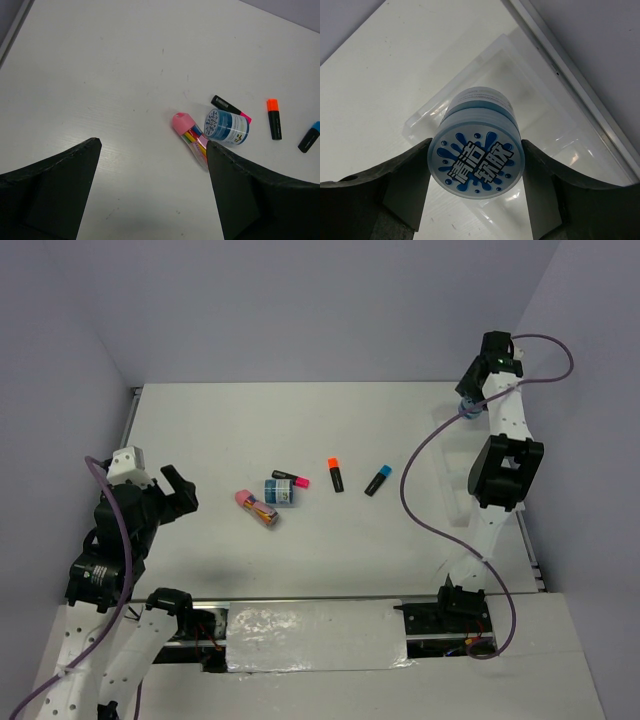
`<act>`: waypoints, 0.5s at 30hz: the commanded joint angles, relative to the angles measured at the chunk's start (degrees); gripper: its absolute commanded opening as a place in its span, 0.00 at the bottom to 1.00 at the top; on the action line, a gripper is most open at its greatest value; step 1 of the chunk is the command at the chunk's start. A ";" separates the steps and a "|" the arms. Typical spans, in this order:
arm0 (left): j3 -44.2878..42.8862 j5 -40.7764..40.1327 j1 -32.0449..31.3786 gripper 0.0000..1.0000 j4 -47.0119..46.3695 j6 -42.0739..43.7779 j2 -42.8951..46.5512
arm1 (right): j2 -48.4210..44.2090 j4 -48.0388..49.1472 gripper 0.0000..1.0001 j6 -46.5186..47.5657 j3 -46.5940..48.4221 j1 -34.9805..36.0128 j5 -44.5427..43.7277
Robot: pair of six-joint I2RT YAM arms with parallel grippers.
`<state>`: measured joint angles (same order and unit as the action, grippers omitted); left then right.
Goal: Sort the stationery into containers
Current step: Place the stationery in the storage box.
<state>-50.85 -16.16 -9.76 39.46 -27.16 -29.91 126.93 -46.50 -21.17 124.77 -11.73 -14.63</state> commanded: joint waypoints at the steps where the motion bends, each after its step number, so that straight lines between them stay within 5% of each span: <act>1: -0.65 -0.01 -0.44 0.99 -1.49 0.53 -0.32 | -0.81 0.97 0.23 -0.01 2.85 -1.54 -1.19; 11: -0.83 -0.27 -1.40 0.99 -1.14 0.44 -0.50 | 0.42 1.67 0.34 -0.10 0.56 -2.60 -0.48; 15: -0.74 -0.18 -1.58 0.99 -1.14 0.44 -0.59 | 0.86 2.64 0.45 -0.19 0.04 -2.86 -0.22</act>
<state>-50.85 -16.21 -10.96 39.59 -27.16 -30.00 127.26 -46.50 -21.21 124.53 -14.35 -14.44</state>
